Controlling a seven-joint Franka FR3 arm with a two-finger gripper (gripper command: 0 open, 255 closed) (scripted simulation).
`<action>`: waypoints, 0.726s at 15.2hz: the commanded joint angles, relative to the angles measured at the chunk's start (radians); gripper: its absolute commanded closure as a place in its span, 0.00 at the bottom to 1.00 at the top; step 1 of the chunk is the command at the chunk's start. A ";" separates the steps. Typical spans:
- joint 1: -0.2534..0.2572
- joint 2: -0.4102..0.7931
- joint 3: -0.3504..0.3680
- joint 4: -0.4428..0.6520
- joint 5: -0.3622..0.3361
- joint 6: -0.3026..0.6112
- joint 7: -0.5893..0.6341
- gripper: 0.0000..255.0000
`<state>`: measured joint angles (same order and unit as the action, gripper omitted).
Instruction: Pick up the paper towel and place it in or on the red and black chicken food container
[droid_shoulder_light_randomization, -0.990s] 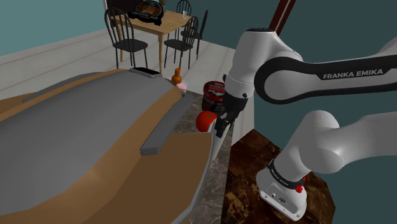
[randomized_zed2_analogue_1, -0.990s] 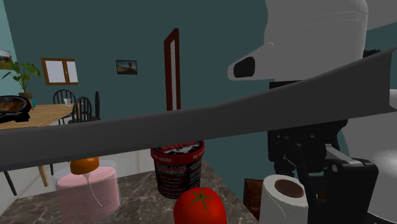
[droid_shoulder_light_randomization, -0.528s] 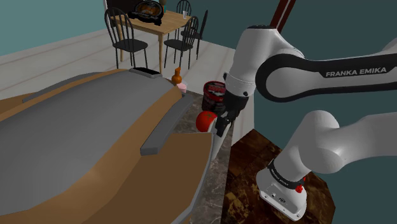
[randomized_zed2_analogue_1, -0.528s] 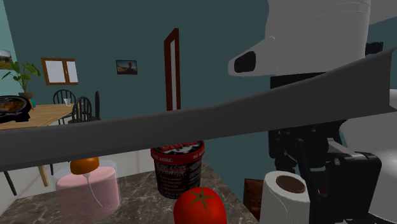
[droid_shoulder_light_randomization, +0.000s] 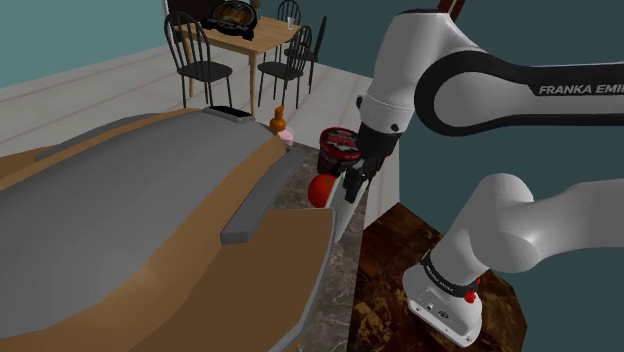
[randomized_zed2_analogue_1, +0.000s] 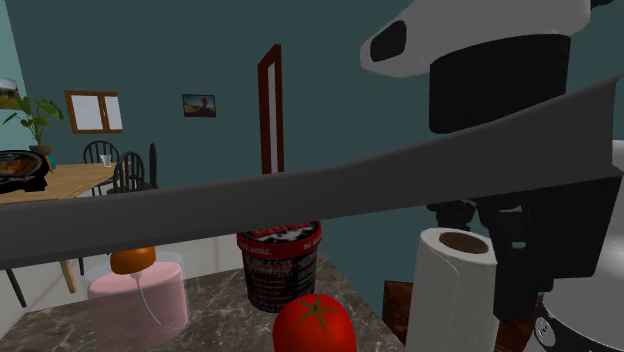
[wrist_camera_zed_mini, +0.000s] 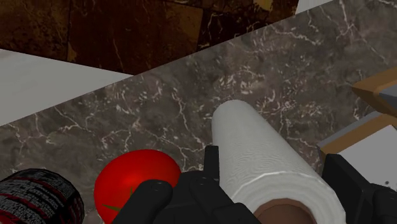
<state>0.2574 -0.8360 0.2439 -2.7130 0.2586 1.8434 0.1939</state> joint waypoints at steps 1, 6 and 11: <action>-0.003 -0.005 -0.006 0.026 -0.006 -0.031 0.002 1.00; -0.007 -0.010 -0.018 0.089 -0.019 -0.099 0.007 1.00; -0.012 -0.008 -0.029 0.157 -0.030 -0.165 0.013 1.00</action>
<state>0.2463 -0.8435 0.2170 -2.5680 0.2307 1.6912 0.2063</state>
